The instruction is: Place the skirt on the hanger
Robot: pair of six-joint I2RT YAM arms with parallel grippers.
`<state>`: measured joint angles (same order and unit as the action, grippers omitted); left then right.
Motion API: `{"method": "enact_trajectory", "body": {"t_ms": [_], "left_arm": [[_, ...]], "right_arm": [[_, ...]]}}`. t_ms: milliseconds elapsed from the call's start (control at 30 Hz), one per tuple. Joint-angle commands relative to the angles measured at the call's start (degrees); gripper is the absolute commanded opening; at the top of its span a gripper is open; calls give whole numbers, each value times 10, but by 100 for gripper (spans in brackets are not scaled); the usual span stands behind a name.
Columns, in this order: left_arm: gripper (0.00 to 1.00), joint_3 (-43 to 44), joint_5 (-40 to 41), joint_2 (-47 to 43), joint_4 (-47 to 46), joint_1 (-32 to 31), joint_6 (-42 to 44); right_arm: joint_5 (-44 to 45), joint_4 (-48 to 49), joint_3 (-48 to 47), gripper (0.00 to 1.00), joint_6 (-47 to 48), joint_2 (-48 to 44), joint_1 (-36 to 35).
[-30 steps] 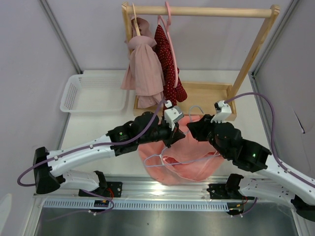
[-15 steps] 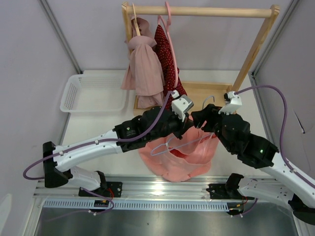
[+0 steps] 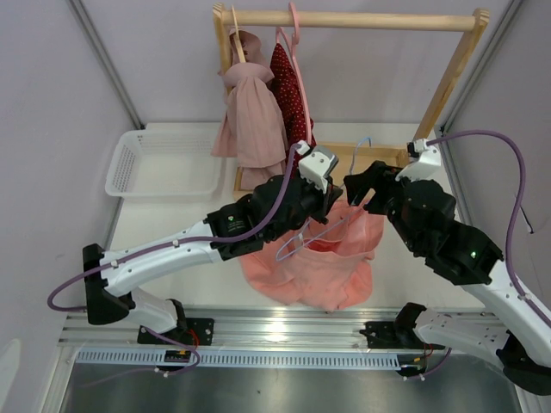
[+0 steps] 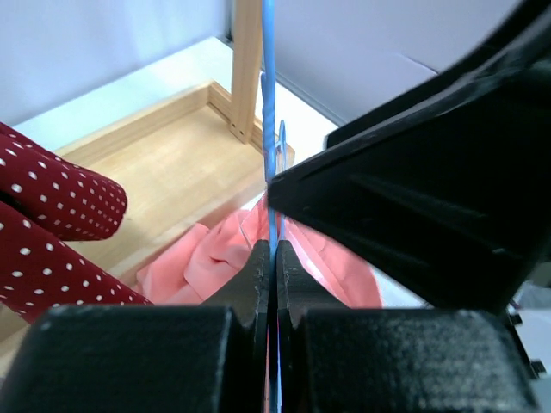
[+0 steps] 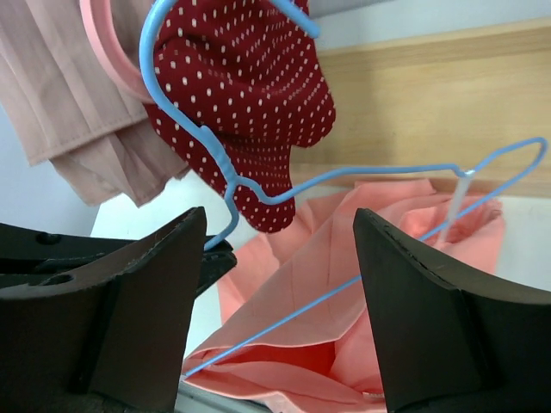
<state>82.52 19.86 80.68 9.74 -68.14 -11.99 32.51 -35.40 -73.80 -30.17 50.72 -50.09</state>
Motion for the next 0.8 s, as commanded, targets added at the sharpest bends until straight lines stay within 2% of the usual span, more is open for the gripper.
{"method": "enact_trajectory", "body": {"t_ms": [0,467,767], "left_arm": [[0,51,51,2,-77,-1,2],[0,210,137,94,-83,3,49],[0,394,195,200,-43,27,71]], "right_arm": [[17,-11,-48,75,24,-4,12],[87,-16,-183,80,76,-6,29],[116,-19,-243,80,100,-3,29]]}}
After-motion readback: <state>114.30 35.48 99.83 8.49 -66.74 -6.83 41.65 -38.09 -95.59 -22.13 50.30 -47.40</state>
